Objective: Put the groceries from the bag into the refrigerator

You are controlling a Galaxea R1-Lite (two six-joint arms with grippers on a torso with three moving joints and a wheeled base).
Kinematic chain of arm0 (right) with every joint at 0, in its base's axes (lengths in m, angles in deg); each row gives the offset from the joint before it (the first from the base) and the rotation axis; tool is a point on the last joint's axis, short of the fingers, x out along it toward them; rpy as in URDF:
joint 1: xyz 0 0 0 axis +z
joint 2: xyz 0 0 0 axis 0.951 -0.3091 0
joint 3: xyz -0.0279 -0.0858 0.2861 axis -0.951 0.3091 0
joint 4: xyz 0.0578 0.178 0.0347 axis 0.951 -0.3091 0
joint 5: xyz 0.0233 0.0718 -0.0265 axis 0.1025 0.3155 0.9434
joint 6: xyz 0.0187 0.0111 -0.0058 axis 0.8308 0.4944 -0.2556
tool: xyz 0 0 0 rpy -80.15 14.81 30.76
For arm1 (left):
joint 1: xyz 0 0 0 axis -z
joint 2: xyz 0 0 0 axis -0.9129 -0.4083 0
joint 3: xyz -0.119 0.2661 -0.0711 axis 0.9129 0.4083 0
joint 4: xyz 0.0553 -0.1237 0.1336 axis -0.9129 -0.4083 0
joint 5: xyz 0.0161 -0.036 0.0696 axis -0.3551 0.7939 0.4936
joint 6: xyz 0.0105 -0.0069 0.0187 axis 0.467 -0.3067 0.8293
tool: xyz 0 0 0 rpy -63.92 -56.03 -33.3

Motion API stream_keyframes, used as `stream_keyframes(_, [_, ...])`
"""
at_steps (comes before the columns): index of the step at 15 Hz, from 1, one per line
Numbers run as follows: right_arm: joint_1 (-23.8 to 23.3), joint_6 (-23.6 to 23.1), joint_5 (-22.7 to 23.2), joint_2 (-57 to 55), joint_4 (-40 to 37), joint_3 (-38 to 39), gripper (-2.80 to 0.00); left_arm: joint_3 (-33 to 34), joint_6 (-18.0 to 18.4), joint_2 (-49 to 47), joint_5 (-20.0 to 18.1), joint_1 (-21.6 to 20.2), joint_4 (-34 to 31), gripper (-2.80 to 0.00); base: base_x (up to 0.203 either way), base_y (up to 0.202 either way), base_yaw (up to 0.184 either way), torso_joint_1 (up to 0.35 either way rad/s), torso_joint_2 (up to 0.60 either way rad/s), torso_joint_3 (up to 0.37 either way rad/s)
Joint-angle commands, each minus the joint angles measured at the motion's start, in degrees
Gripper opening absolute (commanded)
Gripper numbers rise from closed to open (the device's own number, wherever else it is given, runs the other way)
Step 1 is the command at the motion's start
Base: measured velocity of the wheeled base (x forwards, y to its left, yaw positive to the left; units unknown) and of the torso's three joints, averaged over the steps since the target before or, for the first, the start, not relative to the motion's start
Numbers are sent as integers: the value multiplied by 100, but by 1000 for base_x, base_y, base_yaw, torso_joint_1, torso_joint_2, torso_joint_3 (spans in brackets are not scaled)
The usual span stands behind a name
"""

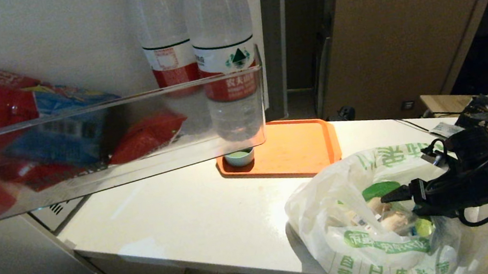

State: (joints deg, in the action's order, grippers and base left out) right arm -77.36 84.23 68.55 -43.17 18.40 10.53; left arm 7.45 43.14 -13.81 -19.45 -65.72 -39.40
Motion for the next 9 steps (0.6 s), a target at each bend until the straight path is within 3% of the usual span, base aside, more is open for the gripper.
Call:
stream_keyframes(1, [-32,-175,31,-57,8,-10,0,-1,4,-8,-1,-1,-22,-280,0,0,0,0,0,0])
stream_keyframes(7, [-624,-1074,57,-213,8,-27,0,-10,-5,-8,-7,-1,-40,-280,0,0,0,0,0,0])
stream_keyframes(9, [-676,-1200,470,-198,8,-4,0,-10,-1,1,-6,-1,-40,-280,0,0,0,0,0,0])
